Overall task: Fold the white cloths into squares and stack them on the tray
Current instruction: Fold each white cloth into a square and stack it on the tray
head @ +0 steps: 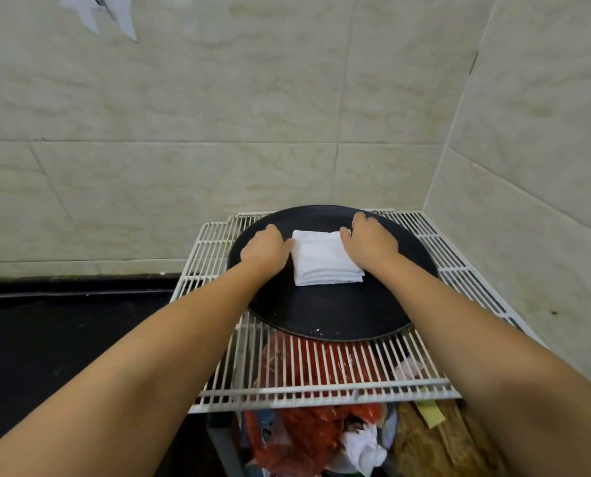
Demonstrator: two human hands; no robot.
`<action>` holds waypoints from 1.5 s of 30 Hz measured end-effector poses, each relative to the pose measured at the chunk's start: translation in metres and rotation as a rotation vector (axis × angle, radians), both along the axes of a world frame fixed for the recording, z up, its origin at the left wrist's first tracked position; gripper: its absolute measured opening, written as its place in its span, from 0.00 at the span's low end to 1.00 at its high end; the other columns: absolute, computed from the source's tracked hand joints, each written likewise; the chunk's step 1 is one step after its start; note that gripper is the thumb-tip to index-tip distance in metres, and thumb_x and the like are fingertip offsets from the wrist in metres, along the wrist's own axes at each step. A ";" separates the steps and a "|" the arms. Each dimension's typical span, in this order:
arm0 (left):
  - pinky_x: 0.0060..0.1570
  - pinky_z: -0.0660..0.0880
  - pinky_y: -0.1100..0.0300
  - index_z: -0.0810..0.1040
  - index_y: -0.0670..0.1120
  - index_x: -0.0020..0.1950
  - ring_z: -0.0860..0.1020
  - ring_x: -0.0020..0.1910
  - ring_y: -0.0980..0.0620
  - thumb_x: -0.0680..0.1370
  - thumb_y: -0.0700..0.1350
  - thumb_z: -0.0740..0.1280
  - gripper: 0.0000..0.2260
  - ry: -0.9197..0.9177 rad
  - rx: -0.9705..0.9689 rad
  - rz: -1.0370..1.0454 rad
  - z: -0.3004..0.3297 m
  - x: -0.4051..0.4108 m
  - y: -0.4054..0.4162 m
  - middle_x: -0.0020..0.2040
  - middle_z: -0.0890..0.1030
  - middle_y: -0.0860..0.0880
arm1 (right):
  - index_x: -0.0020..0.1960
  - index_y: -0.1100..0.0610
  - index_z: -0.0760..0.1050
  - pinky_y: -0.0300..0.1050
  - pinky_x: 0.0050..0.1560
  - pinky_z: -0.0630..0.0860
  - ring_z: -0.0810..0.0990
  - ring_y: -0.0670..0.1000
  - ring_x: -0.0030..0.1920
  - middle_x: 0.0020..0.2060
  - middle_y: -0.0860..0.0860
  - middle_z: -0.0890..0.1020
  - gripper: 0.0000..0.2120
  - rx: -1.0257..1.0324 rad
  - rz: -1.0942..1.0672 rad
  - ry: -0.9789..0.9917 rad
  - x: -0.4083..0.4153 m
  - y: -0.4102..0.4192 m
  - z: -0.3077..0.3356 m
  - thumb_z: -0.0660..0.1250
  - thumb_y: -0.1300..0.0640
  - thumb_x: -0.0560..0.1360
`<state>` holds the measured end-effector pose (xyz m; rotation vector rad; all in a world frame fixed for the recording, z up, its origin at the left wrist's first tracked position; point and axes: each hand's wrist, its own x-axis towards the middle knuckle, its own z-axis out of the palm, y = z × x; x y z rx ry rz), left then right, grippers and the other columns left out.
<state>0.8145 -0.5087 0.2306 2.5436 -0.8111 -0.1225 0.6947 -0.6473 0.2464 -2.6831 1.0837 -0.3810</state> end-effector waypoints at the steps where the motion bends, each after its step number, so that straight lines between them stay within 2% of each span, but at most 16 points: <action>1: 0.47 0.72 0.51 0.69 0.39 0.66 0.77 0.56 0.39 0.80 0.54 0.58 0.21 -0.010 -0.033 -0.004 0.004 0.004 0.010 0.59 0.78 0.40 | 0.66 0.61 0.66 0.50 0.49 0.70 0.73 0.60 0.60 0.62 0.59 0.73 0.20 -0.058 0.020 -0.010 0.001 0.007 0.006 0.53 0.49 0.81; 3: 0.48 0.74 0.51 0.73 0.39 0.58 0.78 0.52 0.39 0.80 0.54 0.58 0.19 -0.060 -0.076 -0.019 0.014 0.011 0.034 0.54 0.80 0.39 | 0.67 0.59 0.67 0.53 0.57 0.70 0.72 0.59 0.62 0.63 0.58 0.73 0.19 -0.157 0.094 -0.032 0.009 0.031 0.020 0.53 0.50 0.82; 5: 0.49 0.73 0.51 0.75 0.40 0.53 0.78 0.52 0.38 0.81 0.53 0.58 0.17 -0.122 -0.092 -0.017 0.027 0.019 0.063 0.52 0.81 0.38 | 0.66 0.58 0.68 0.53 0.60 0.69 0.71 0.59 0.63 0.63 0.57 0.74 0.18 -0.215 0.194 -0.052 0.025 0.062 0.033 0.53 0.50 0.82; 9: 0.48 0.72 0.52 0.76 0.42 0.54 0.78 0.53 0.40 0.81 0.56 0.55 0.19 -0.221 -0.053 0.040 0.043 0.033 0.143 0.52 0.81 0.40 | 0.67 0.57 0.68 0.51 0.62 0.66 0.69 0.57 0.65 0.65 0.56 0.73 0.18 -0.256 0.390 -0.094 0.067 0.137 0.043 0.53 0.51 0.81; 13: 0.42 0.69 0.54 0.76 0.45 0.53 0.78 0.51 0.41 0.81 0.56 0.54 0.17 -0.287 -0.002 0.197 0.040 0.055 0.281 0.51 0.82 0.43 | 0.67 0.55 0.68 0.51 0.61 0.66 0.69 0.57 0.65 0.64 0.55 0.73 0.18 -0.298 0.595 -0.127 0.114 0.263 0.036 0.53 0.50 0.81; 16: 0.41 0.70 0.54 0.74 0.45 0.53 0.78 0.50 0.42 0.81 0.55 0.55 0.15 -0.283 0.049 0.315 0.026 0.065 0.400 0.51 0.81 0.44 | 0.66 0.55 0.69 0.51 0.61 0.66 0.69 0.56 0.65 0.63 0.54 0.74 0.17 -0.279 0.755 -0.163 0.142 0.370 0.015 0.55 0.50 0.80; 21: 0.47 0.70 0.52 0.73 0.45 0.55 0.78 0.53 0.43 0.81 0.54 0.56 0.14 -0.301 0.214 0.494 -0.006 0.057 0.587 0.53 0.79 0.45 | 0.67 0.54 0.68 0.53 0.63 0.64 0.71 0.56 0.64 0.62 0.53 0.74 0.18 -0.259 1.019 -0.152 0.169 0.549 -0.040 0.56 0.49 0.80; 27: 0.52 0.70 0.49 0.71 0.45 0.58 0.76 0.57 0.43 0.81 0.54 0.55 0.15 -0.179 0.412 0.689 -0.057 0.024 0.749 0.57 0.77 0.45 | 0.68 0.54 0.67 0.56 0.68 0.61 0.70 0.55 0.66 0.65 0.52 0.72 0.18 -0.238 1.232 -0.044 0.175 0.703 -0.099 0.56 0.49 0.80; 35: 0.58 0.67 0.50 0.69 0.45 0.64 0.71 0.64 0.43 0.82 0.54 0.53 0.18 0.042 0.527 0.799 -0.108 0.034 0.880 0.64 0.74 0.43 | 0.70 0.52 0.64 0.57 0.71 0.57 0.66 0.54 0.69 0.68 0.52 0.69 0.19 -0.266 1.360 0.197 0.217 0.803 -0.162 0.54 0.50 0.81; 45: 0.59 0.68 0.49 0.67 0.45 0.66 0.71 0.64 0.42 0.82 0.54 0.52 0.18 0.137 0.505 0.795 -0.127 0.169 0.965 0.64 0.73 0.42 | 0.70 0.52 0.63 0.55 0.71 0.58 0.66 0.53 0.68 0.67 0.51 0.69 0.18 -0.297 1.350 0.300 0.369 0.881 -0.184 0.52 0.50 0.82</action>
